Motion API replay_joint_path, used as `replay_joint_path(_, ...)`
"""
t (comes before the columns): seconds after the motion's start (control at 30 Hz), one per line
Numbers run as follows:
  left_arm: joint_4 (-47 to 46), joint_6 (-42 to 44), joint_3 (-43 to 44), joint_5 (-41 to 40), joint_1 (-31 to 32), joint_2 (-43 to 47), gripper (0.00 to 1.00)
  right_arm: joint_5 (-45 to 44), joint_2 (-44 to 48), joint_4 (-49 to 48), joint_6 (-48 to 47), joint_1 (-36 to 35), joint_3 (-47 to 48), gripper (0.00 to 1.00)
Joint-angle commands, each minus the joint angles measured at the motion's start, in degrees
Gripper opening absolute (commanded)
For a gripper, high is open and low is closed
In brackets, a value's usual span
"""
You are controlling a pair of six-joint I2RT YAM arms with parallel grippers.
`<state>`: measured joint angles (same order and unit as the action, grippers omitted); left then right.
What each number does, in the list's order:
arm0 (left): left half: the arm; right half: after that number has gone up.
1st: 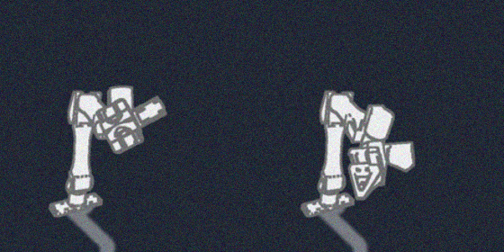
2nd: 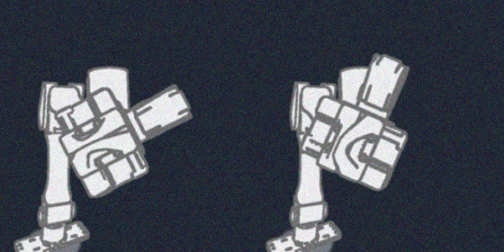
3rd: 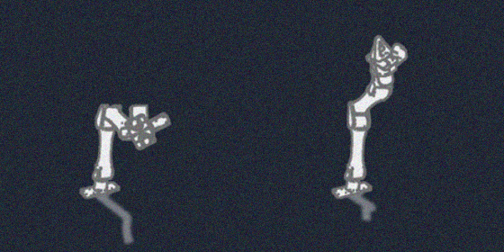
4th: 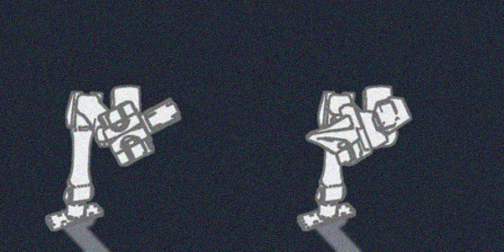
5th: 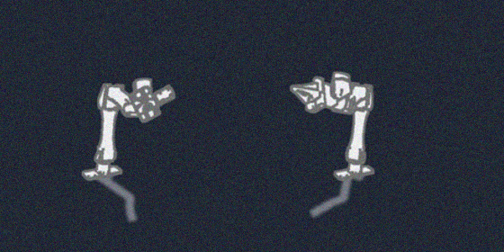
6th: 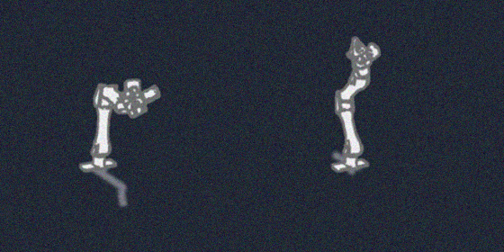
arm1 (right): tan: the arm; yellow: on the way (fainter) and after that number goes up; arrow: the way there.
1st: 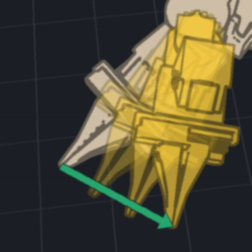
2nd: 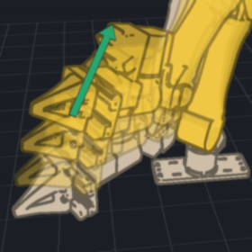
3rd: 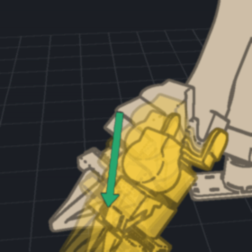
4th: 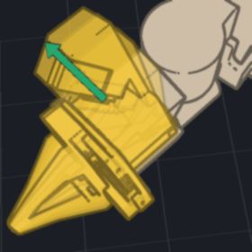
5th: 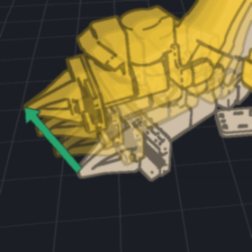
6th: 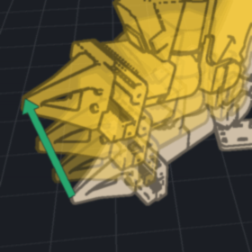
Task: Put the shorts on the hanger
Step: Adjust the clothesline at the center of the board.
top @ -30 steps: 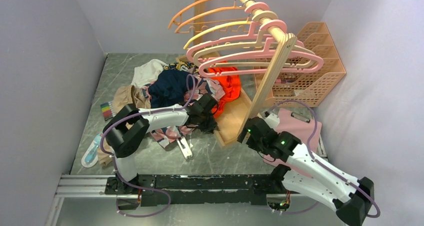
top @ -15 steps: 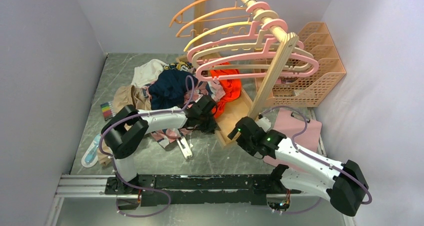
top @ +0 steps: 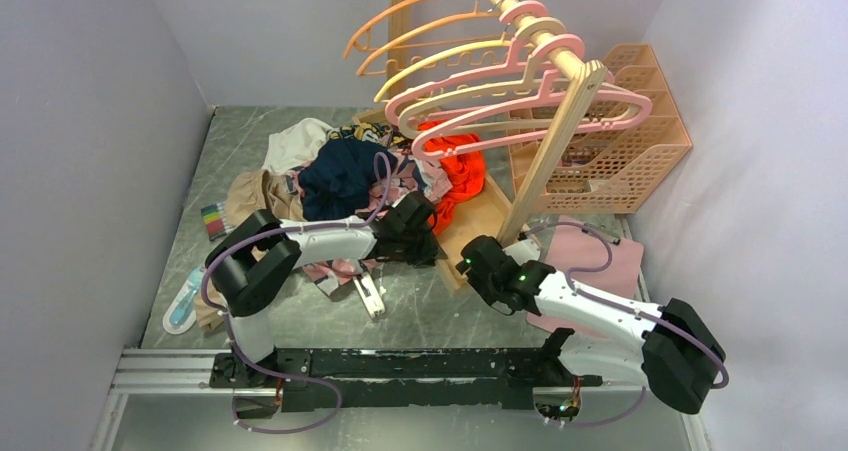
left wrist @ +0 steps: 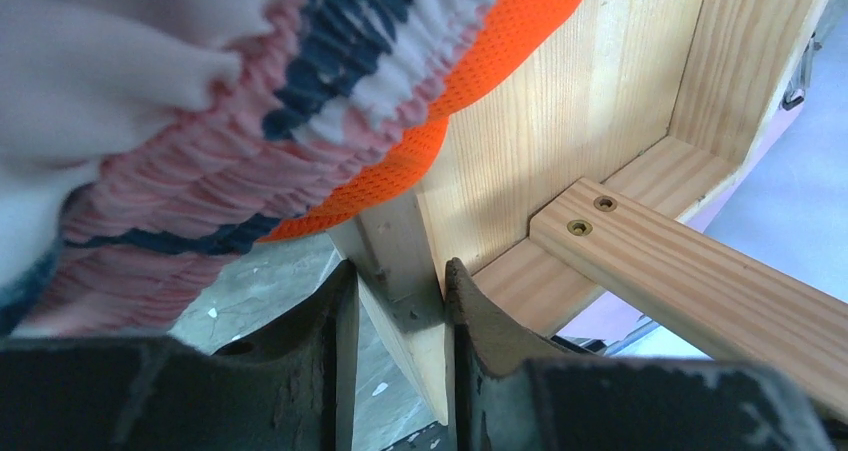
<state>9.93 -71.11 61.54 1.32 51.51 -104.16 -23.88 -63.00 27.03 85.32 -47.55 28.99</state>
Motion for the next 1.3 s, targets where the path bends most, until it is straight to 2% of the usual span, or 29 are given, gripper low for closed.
replay_joint_path(0.0,-1.0,4.1,-3.0,-1.5,0.0,-2.0,0.07,-2.2,-5.6,0.6,-2.8,2.2,-3.3,0.54)
replay_joint_path(0.4,-0.4,3.1,-5.8,-1.1,0.0,1.4,0.07,2.7,-8.3,-3.2,-16.8,1.5,-3.5,0.0)
replay_joint_path(0.73,0.7,1.2,-11.4,-1.2,0.1,8.2,0.07,1.7,-9.4,-2.6,-25.8,-4.7,-1.1,0.0)
replay_joint_path(1.07,2.2,0.6,-14.5,-2.6,0.1,12.8,0.07,2.1,-11.5,-2.7,-29.9,-8.8,-0.4,0.0)
replay_joint_path(1.27,4.5,2.2,-14.7,-5.3,0.0,16.9,0.07,1.5,-10.5,-1.2,-28.7,-9.8,-1.8,0.0)
